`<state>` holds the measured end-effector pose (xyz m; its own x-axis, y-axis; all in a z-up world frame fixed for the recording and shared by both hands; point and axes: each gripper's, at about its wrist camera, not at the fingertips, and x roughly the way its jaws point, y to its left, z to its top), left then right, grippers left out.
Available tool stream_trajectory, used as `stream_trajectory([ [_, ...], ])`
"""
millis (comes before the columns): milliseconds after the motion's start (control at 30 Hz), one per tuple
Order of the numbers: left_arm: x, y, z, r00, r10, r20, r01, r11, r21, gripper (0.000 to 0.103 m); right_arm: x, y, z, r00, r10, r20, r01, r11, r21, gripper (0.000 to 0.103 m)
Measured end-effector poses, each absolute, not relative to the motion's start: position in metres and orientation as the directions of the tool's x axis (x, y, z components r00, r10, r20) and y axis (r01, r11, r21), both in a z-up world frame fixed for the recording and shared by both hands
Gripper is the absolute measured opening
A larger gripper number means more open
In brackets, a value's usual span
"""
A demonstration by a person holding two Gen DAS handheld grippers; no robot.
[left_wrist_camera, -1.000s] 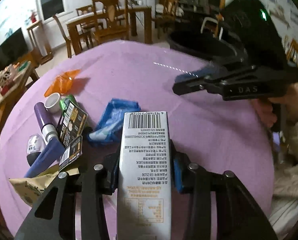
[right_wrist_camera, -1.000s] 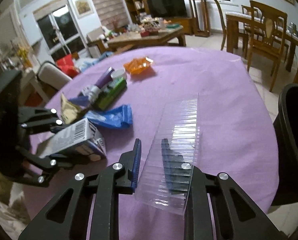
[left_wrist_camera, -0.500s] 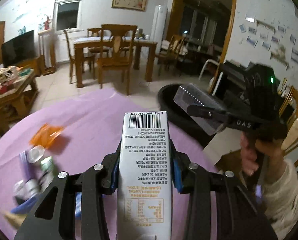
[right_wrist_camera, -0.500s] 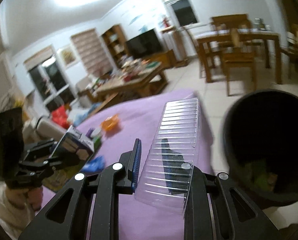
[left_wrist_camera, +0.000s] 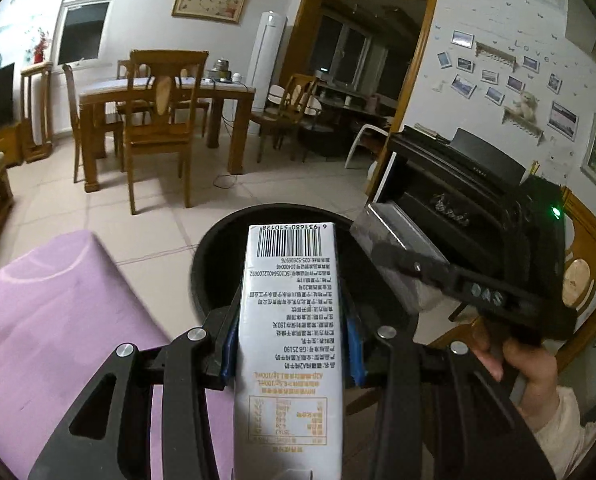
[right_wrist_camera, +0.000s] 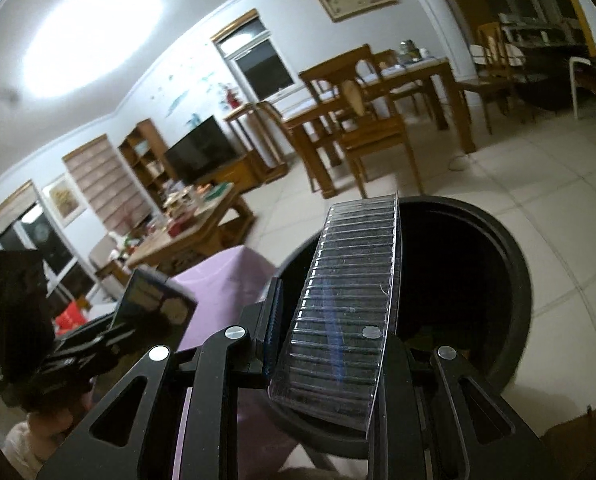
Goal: Collect trash
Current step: 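Carry the box and tray to the black bin and release them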
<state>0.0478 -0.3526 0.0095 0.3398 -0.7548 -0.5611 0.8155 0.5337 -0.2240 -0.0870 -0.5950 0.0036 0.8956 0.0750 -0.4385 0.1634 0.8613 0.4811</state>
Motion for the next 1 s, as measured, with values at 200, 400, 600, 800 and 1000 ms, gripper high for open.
stream_trajectory([
  [200, 0.06, -0.376, -0.006, 0.303, -0.753, -0.584, 0.818, 0.52, -0.245, 0.04, -0.083, -0.61, -0.011, 0.886, 0.068, -0.459, 0.186, 0.855, 0.485, 0.022],
  [400, 0.067, -0.391, -0.012, 0.294, -0.745, -0.599, 0.808, 0.529, -0.26, 0.043, -0.067, -0.606, -0.015, 0.873, 0.066, -0.482, 0.189, 0.868, 0.459, 0.023],
  [600, 0.069, -0.378, -0.005, 0.367, -0.729, -0.578, 0.775, 0.583, -0.244, 0.096, -0.064, -0.604, -0.013, 0.875, -0.017, -0.483, 0.237, 0.886, 0.398, 0.082],
  [800, 0.072, -0.35, 0.007, 0.389, -0.73, -0.562, 0.743, 0.609, -0.277, 0.096, -0.067, -0.607, -0.017, 0.881, -0.034, -0.472, 0.253, 0.877, 0.409, 0.082],
  [1000, 0.064, -0.302, 0.019, 0.435, -0.713, -0.551, 0.702, 0.651, -0.288, 0.098, -0.066, -0.589, -0.016, 0.881, -0.007, -0.472, 0.236, 0.873, 0.427, 0.082],
])
